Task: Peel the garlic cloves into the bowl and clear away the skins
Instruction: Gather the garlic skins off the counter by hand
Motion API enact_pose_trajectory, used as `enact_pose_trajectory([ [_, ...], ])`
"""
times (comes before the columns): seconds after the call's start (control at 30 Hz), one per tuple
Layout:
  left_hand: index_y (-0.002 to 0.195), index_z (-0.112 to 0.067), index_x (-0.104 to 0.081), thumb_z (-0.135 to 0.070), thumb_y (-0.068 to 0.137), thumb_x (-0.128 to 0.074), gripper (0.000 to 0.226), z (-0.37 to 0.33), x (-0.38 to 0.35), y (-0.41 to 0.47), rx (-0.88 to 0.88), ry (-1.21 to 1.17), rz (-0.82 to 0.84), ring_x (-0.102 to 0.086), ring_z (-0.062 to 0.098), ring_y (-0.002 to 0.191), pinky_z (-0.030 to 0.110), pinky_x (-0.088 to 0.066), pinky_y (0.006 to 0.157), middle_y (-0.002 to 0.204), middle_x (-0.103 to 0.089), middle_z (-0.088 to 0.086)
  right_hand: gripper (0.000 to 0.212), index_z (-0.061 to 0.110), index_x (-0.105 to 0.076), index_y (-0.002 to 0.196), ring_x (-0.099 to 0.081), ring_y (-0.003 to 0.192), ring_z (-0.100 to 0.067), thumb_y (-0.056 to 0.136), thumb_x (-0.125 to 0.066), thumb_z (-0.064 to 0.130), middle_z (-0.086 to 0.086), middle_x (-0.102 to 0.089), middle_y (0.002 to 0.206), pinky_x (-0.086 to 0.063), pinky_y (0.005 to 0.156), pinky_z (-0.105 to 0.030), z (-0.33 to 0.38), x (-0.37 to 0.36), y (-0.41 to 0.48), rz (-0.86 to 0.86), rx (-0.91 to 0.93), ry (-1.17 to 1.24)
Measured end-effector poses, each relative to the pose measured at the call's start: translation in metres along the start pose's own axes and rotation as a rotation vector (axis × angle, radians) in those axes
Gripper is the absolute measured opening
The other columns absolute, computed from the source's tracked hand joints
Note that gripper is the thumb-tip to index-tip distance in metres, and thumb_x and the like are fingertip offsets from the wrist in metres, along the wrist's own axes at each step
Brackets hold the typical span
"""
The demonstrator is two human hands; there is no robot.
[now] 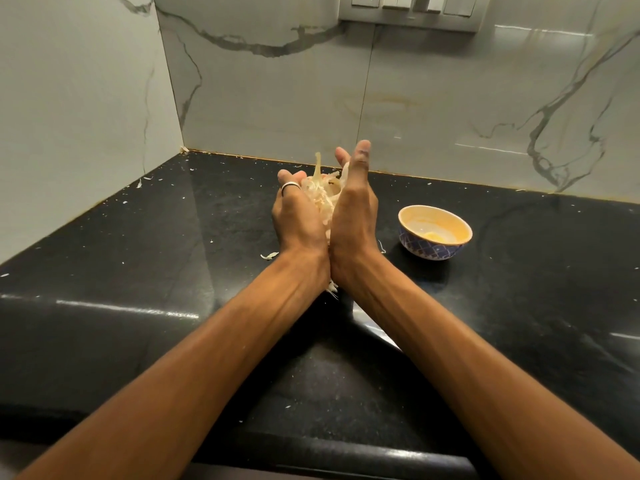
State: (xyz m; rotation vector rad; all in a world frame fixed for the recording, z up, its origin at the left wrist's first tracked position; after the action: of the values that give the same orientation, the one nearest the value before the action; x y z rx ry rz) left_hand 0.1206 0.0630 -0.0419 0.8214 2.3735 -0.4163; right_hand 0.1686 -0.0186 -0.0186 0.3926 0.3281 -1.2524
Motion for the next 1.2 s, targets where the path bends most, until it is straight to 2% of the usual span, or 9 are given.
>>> enact_pose_trajectory([
  [0.13,0.109,-0.013,-0.064,-0.043,0.108,-0.033,0.043,-0.006,-0.006,-0.003,-0.008,-0.027,0.018,-0.072,0.029,0.101,0.042,-0.058,0.091,0.116,-0.072,0.017,0.047,0.017,-0.071,0.123,-0.076,0.088,-0.023,0.107,-0.040,0.049,-0.013,-0.077,0.101,-0.061,0.083,-0.037,0.006,0.001,-0.001,-0.023,-0.002,-0.062],
  [0.27,0.111,-0.006,-0.066,-0.036,0.109,-0.037,0.042,-0.010,-0.009,-0.002,-0.048,-0.003,0.029,-0.072,0.027,0.093,0.039,-0.057,0.087,0.114,-0.072,0.020,0.044,0.026,-0.079,0.074,-0.073,0.081,-0.029,0.106,-0.049,0.027,-0.009,-0.076,0.082,-0.060,0.089,-0.049,0.007,-0.005,0.001,0.023,0.072,-0.106],
  [0.4,0.111,-0.006,-0.066,-0.032,0.109,-0.038,0.038,-0.010,-0.009,0.002,-0.057,-0.044,0.037,-0.072,0.035,0.102,0.045,-0.057,0.095,0.110,-0.073,0.021,0.040,0.020,-0.065,0.132,-0.072,0.107,-0.035,0.100,-0.053,0.000,-0.015,-0.072,0.120,-0.056,0.099,-0.050,0.002,-0.008,0.007,0.045,0.039,0.013],
  [0.5,0.112,-0.008,-0.066,-0.027,0.108,-0.041,0.033,-0.007,-0.010,0.002,-0.045,-0.097,0.043,-0.072,0.033,0.103,0.041,-0.057,0.094,0.111,-0.073,0.019,0.054,0.018,-0.061,0.136,-0.072,0.106,-0.037,0.094,-0.051,-0.014,-0.021,-0.069,0.123,-0.059,0.093,-0.044,-0.003,-0.008,0.007,0.061,-0.005,0.089],
  [0.63,0.107,-0.010,-0.066,-0.026,0.108,-0.041,0.031,-0.004,-0.010,0.005,-0.036,-0.101,0.049,-0.070,0.022,0.089,0.033,-0.057,0.081,0.102,-0.072,0.013,0.027,-0.002,-0.070,0.118,-0.073,0.084,-0.028,0.098,-0.052,-0.003,-0.023,-0.074,0.102,-0.061,0.070,-0.029,-0.002,-0.006,0.002,0.052,-0.059,0.105],
  [0.73,0.096,-0.013,-0.064,-0.037,0.109,-0.035,0.040,0.000,-0.010,0.007,0.005,-0.120,0.064,-0.069,0.022,0.078,0.033,-0.057,0.075,0.091,-0.071,0.010,0.032,-0.009,-0.066,0.117,-0.068,0.071,-0.025,0.099,-0.048,0.011,-0.022,-0.070,0.089,-0.058,0.059,-0.027,-0.002,-0.005,0.001,0.051,-0.090,0.159],
  [0.87,0.106,-0.010,-0.061,-0.053,0.107,-0.022,0.057,0.002,-0.012,0.007,0.047,-0.183,0.090,-0.069,0.033,0.097,0.046,-0.053,0.095,0.108,-0.069,0.017,0.046,-0.005,-0.066,0.117,-0.069,0.084,-0.032,0.106,-0.044,0.033,-0.024,-0.070,0.097,-0.059,0.075,-0.038,-0.009,-0.001,0.004,0.024,-0.124,0.198],
  [0.97,0.099,-0.011,-0.063,-0.054,0.107,-0.019,0.062,0.003,-0.010,0.007,0.051,-0.177,0.088,-0.070,0.031,0.088,0.044,-0.056,0.089,0.096,-0.072,0.015,0.041,0.000,-0.069,0.108,-0.068,0.091,-0.037,0.105,-0.045,0.033,-0.026,-0.069,0.101,-0.056,0.091,-0.052,-0.013,-0.001,0.004,0.014,-0.132,0.270],
  [1.2,0.102,-0.014,-0.065,-0.050,0.108,-0.023,0.055,0.002,-0.011,0.004,0.075,-0.149,0.086,-0.071,0.029,0.086,0.039,-0.058,0.080,0.098,-0.073,0.014,0.014,0.006,-0.063,0.084,-0.064,0.087,-0.034,0.095,-0.060,0.014,-0.021,-0.061,0.098,-0.059,0.070,-0.039,-0.012,-0.010,0.001,0.110,-0.193,0.464],
])
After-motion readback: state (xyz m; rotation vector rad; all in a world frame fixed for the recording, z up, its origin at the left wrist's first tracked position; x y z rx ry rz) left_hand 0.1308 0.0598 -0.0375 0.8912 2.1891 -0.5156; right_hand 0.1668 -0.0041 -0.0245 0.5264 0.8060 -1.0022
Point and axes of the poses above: each hand's wrist, its own y-axis towards the middle knuckle, its own x-axis out of the back of the hand, z = x × y, the point moved 10 cm from there along y, towards the middle knuckle
